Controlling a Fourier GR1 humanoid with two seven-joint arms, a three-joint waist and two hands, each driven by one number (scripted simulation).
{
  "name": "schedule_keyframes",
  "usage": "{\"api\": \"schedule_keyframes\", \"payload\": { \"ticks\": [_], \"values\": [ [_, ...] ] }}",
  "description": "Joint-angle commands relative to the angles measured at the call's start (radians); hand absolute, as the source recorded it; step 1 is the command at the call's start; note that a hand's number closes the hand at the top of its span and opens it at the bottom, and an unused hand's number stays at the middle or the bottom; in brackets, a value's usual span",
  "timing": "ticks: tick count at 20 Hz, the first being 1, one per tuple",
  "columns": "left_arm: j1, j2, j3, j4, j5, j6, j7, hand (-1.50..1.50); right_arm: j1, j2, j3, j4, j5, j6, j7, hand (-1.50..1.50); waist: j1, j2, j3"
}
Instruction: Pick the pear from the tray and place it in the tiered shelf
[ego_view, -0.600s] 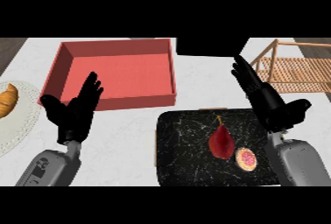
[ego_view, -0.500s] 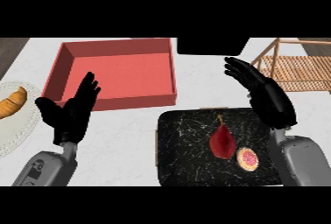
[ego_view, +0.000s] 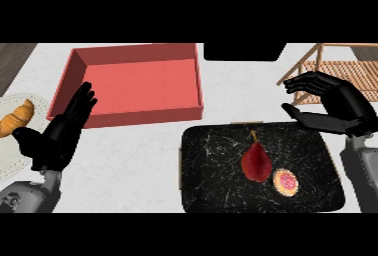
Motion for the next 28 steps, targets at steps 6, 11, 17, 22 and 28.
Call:
{"api": "schedule_keyframes", "payload": {
  "ticks": [6,11,17,22,28],
  "values": [
    [0.039,0.006,0.068,-0.004,-0.03,-0.063,-0.019,0.0,0.092,-0.105,-0.015,-0.04,-0.112,0.314,-0.035,-1.5,-0.017,-0.002,0.003],
    [0.082,-0.009,0.069,-0.063,-0.022,-0.065,0.018,0.0,0.142,-0.222,-0.034,-0.163,-0.069,0.366,0.01,-1.5,-0.022,-0.004,0.002],
    [0.037,-0.02,0.071,-0.055,-0.054,-0.07,0.038,0.0,0.069,-0.267,0.034,-0.189,0.111,0.372,0.026,-1.5,-0.014,0.0,0.003],
    [0.097,-0.04,0.091,-0.117,-0.076,-0.078,0.056,0.0,0.029,-0.236,0.05,-0.31,0.028,0.406,0.278,-1.5,-0.014,-0.003,0.002],
    [0.133,-0.032,0.147,-0.088,-0.07,-0.154,0.006,0.0,0.031,-0.176,0.149,-0.316,0.216,0.388,0.295,-1.5,-0.009,-0.001,0.003]
  ]
}}
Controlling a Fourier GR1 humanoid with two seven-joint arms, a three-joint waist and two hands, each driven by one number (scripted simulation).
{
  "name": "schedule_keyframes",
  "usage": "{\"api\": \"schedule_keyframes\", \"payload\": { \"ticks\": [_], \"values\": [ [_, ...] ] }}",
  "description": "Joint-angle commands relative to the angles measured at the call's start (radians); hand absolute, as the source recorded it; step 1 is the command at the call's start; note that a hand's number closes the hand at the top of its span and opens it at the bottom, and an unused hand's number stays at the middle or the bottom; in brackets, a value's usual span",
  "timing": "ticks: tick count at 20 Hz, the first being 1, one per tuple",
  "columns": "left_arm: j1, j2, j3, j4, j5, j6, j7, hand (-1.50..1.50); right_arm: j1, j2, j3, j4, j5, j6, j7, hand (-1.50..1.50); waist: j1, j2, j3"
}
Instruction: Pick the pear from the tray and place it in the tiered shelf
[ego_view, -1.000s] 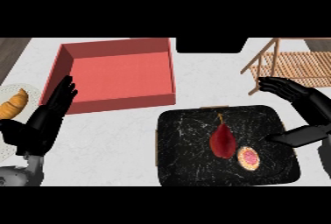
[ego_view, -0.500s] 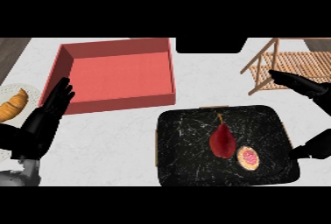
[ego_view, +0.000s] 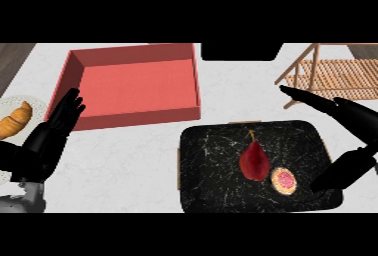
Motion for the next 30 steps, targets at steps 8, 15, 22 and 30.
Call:
{"api": "schedule_keyframes", "payload": {
  "ticks": [8,15,22,30],
  "values": [
    [0.028,-0.045,0.063,-0.009,-0.036,-0.054,-0.001,0.0,-0.019,0.123,0.136,-0.062,0.257,0.002,0.12,-1.5,0.0,0.0,0.0],
    [-0.036,-0.102,0.048,0.007,-0.089,-0.03,0.053,0.0,-0.003,0.161,0.224,-0.001,0.37,0.06,0.113,-1.5,-0.003,0.0,0.0],
    [0.028,-0.155,0.023,-0.024,-0.152,-0.043,0.009,0.0,-0.091,0.203,0.207,0.078,0.407,0.156,0.188,-1.5,0.0,0.001,0.0],
    [-0.02,-0.154,0.074,-0.035,-0.138,-0.081,0.078,0.0,-0.128,0.218,0.24,0.126,0.578,0.153,0.206,-1.5,0.005,0.001,0.0]
  ]
}}
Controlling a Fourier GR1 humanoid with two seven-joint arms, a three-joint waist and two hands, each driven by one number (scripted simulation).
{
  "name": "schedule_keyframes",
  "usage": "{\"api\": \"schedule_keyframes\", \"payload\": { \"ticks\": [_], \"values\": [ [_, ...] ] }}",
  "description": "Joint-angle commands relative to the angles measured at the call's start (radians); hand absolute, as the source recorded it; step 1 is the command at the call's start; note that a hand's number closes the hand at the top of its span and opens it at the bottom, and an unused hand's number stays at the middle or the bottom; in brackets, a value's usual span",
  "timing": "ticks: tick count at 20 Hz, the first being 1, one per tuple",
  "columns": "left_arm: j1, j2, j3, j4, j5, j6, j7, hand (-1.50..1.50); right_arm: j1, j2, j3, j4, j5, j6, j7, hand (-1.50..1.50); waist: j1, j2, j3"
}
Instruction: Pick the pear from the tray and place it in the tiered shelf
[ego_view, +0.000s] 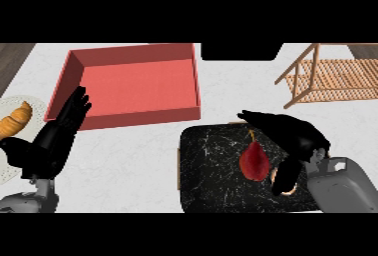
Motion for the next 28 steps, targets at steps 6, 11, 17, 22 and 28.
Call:
{"api": "schedule_keyframes", "payload": {
  "ticks": [6,11,17,22,28],
  "values": [
    [-0.027,-0.01,0.046,0.053,-0.01,-0.057,-0.012,0.0,0.018,-0.042,-0.04,0.018,0.068,0.113,0.0,-1.5,-0.004,0.0,0.0],
    [0.024,-0.047,0.05,-0.017,-0.059,-0.056,-0.009,0.0,-0.012,0.039,-0.038,0.12,0.156,0.075,-0.055,-1.5,0.001,0.0,0.0],
    [0.003,-0.043,0.099,-0.001,-0.047,-0.093,-0.003,0.0,-0.011,0.024,-0.055,0.221,0.227,0.045,-0.16,-1.5,0.001,0.0,0.0],
    [0.068,-0.076,0.072,-0.103,-0.05,-0.098,0.038,0.0,0.036,0.088,-0.012,0.238,0.269,0.017,-0.164,-1.5,0.003,-0.001,0.0],
    [0.044,-0.093,0.063,-0.114,-0.092,-0.095,0.059,0.0,0.06,0.096,-0.018,0.287,0.305,0.009,-0.23,-1.5,0.002,-0.001,0.0]
  ]
}}
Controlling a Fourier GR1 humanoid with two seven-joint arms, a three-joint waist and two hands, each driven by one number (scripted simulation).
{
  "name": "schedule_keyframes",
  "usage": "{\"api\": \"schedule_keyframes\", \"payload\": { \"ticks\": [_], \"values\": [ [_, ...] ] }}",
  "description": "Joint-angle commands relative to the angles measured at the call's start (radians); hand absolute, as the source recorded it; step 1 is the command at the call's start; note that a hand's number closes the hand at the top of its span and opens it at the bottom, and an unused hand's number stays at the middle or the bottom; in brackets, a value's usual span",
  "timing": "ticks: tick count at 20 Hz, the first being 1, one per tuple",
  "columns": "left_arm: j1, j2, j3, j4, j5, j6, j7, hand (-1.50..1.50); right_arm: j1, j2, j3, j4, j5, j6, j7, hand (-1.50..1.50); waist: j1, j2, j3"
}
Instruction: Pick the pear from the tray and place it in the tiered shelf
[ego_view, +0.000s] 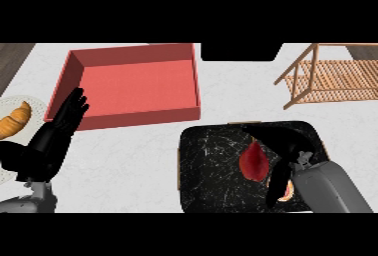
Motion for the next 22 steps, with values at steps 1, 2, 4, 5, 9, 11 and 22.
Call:
{"api": "schedule_keyframes", "payload": {
  "ticks": [1,2,4,5,9,11,22],
  "values": [
    [-0.099,0.011,0.045,0.049,0.013,0.0,0.057,0.0,0.035,0.0,-0.003,0.031,0.013,-0.007,-0.052,-1.5,-0.003,0.005,0.005],
    [-0.021,-0.047,-0.034,-0.056,-0.038,0.045,0.078,0.0,-0.055,0.049,0.003,0.175,0.056,-0.081,-0.063,-1.5,0.007,0.006,0.006],
    [0.019,-0.005,0.034,-0.01,0.002,-0.011,-0.002,0.0,-0.003,0.017,0.0,0.099,0.045,-0.035,-0.081,-1.5,0.003,0.005,0.005],
    [-0.032,-0.023,0.019,0.028,-0.018,0.006,0.004,0.0,0.019,0.009,-0.019,0.072,0.039,-0.037,-0.081,-1.5,-0.001,0.005,0.005],
    [0.067,-0.016,0.005,-0.076,-0.016,-0.014,0.006,0.0,0.069,0.041,0.035,0.147,0.119,-0.198,-0.131,-1.5,0.009,0.005,0.006],
    [0.0,-0.01,0.02,-0.071,0.004,-0.015,0.075,0.0,0.04,0.019,0.007,0.123,0.132,-0.201,-0.126,1.5,0.003,0.005,0.006],
    [-0.006,0.012,0.064,-0.058,0.032,-0.064,0.062,0.0,0.044,-0.009,-0.044,0.157,0.231,-0.529,-0.34,1.5,0.002,0.004,0.006]
  ]
}}
